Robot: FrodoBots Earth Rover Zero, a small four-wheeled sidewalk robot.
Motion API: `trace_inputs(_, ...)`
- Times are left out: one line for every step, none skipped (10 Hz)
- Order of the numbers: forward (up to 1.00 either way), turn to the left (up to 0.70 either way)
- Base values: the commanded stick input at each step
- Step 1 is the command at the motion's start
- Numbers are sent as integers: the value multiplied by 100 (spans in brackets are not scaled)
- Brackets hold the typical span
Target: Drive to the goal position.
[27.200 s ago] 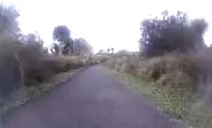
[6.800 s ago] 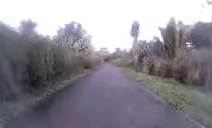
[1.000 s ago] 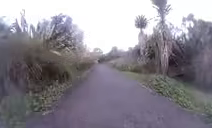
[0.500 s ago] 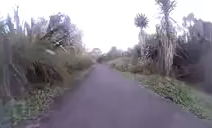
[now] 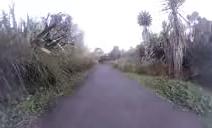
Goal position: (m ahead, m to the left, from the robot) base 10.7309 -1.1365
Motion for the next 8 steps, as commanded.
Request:
trace_inputs(70, -35)
trace_inputs(70, -35)
trace_inputs(70, -35)
trace_inputs(70, -35)
trace_inputs(70, -35)
trace_inputs(70, -27)
trace_inputs(70, -20)
trace_inputs(70, 0)
